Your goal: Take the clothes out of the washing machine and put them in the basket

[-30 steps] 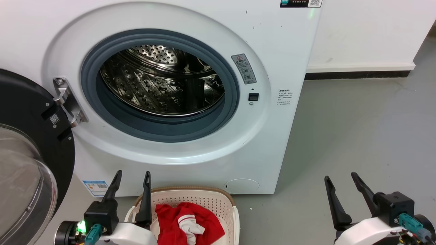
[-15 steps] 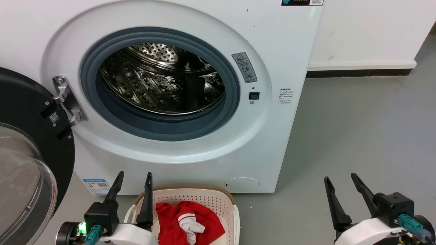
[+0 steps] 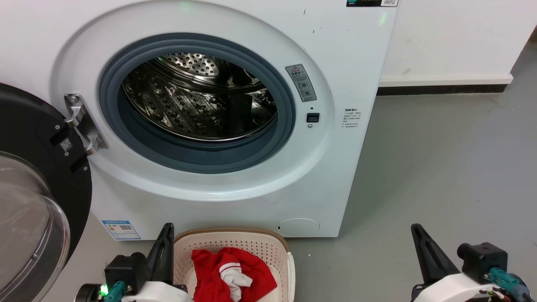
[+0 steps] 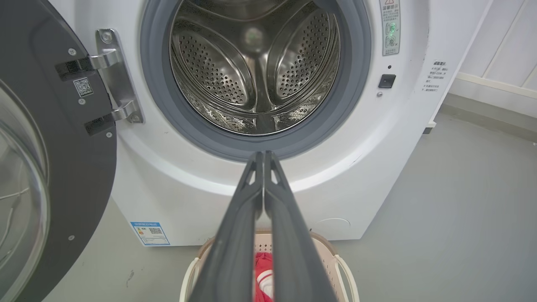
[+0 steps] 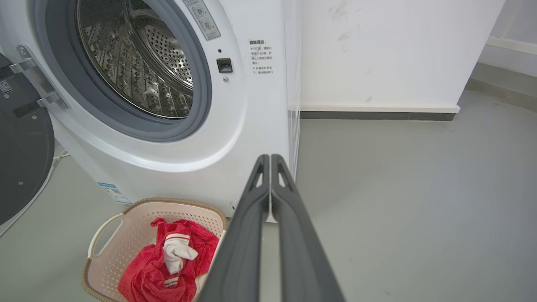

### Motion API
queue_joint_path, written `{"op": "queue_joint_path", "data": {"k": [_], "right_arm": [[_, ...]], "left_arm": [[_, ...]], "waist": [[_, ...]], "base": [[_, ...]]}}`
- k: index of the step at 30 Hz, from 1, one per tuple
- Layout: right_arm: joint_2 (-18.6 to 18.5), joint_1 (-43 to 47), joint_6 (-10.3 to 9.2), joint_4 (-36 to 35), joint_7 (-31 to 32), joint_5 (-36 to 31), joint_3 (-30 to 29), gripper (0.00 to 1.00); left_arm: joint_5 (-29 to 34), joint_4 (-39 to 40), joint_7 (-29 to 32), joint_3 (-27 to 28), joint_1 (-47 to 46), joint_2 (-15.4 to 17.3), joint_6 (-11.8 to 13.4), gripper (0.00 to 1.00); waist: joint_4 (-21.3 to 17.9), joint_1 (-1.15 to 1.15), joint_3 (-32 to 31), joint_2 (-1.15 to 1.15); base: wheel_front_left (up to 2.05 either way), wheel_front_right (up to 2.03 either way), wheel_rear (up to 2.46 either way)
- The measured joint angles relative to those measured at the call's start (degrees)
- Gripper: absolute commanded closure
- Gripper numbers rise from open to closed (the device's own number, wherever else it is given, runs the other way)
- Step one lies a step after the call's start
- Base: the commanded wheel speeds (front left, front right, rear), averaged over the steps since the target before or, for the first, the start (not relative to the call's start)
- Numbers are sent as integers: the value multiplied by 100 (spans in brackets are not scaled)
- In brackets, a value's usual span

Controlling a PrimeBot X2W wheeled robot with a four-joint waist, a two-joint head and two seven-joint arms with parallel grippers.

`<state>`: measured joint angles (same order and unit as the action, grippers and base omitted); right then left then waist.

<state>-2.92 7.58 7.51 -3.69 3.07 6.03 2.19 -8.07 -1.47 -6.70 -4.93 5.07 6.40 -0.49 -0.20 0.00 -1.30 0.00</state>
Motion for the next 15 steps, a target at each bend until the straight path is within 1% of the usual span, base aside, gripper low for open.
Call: {"op": "queue_joint_path", "data": {"k": [15], "right_arm": [[-74, -163, 0, 352, -19, 1820, -31, 100]], "left_arm": [[-1651, -253, 259, 209, -112, -82, -113, 100]], "waist": [[3, 0, 18, 0]], "base": [[0, 0, 0]]}}
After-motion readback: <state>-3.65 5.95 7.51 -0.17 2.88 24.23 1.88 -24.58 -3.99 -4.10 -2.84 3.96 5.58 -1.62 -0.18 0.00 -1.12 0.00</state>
